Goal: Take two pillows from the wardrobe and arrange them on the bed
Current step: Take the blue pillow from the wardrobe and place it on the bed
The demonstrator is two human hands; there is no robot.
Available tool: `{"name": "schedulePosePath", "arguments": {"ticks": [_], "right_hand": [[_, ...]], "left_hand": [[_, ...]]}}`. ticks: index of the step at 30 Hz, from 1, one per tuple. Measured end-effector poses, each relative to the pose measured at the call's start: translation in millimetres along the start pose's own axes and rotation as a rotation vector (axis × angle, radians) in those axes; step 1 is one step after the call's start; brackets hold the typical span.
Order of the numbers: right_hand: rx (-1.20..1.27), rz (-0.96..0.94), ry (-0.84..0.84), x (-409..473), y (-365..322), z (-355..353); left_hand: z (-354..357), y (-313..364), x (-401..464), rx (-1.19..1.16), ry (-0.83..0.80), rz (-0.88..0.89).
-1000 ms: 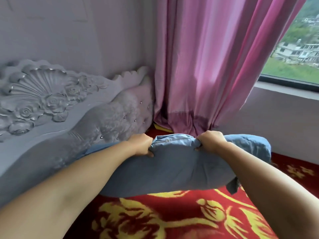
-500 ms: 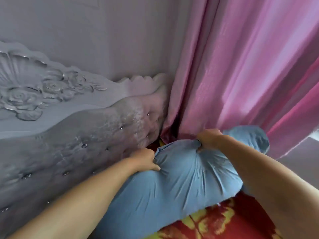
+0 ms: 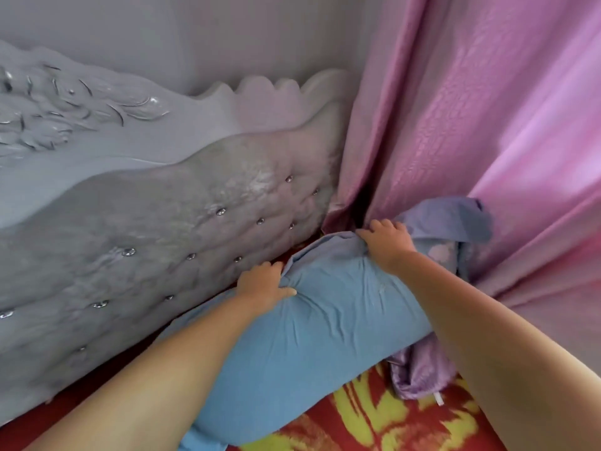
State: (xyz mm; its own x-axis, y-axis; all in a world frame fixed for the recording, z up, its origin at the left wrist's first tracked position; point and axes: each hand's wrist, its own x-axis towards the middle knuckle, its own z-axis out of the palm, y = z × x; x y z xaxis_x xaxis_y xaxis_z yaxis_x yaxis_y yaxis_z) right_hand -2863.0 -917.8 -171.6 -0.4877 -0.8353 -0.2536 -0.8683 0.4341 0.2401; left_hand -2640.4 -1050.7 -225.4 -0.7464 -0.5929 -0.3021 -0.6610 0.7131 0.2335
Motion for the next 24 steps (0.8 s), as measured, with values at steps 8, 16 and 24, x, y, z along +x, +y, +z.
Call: {"name": "schedulePosePath", "arguments": {"ticks": [8, 16, 24], "right_hand": [[0.5, 0.088, -0.203, 24, -80, 161], [0.564, 0.288, 0.147, 24, -151, 253], [1.936, 1.463, 0.28, -36, -158, 297]], "left_hand": [[78, -82, 79, 0.15, 0.078, -0.069], [145, -120, 106, 0.303, 0.137, 0.002], [113, -101, 133, 0.103, 0.268, -0.096]]}}
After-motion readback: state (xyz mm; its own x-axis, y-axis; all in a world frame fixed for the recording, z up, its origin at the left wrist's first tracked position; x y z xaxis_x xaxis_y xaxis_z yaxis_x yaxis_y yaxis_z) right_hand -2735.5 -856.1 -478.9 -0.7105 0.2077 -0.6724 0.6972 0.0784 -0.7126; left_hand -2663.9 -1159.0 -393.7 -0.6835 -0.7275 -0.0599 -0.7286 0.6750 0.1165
